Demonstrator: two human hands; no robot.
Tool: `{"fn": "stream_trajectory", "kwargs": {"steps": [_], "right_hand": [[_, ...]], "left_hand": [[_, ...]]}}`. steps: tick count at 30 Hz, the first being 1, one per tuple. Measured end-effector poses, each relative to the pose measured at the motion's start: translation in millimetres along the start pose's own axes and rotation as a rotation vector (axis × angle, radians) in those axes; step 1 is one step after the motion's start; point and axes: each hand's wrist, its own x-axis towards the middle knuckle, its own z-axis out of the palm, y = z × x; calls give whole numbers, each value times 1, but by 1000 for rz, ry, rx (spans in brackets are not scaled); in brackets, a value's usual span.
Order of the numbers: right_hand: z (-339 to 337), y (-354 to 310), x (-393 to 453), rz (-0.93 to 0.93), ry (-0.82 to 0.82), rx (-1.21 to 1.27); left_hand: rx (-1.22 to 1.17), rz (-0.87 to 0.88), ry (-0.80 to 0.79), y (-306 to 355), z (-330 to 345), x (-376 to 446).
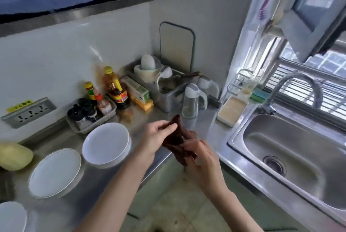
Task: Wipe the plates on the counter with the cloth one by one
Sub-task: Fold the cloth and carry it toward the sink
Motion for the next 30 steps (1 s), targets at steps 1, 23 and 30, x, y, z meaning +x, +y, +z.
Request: {"fn": "stream_trajectory", "kwargs": {"steps": [1, 23, 30], "right_hand": [[-6, 5, -2, 67, -36, 52], [-73, 139, 108, 885, 126, 435], [-97, 191, 103, 919, -52, 707]], "left_hand": [[10, 15, -36, 0, 8, 10], [530, 127, -909, 26, 132, 182], [107, 2, -639, 31, 162, 228]]}}
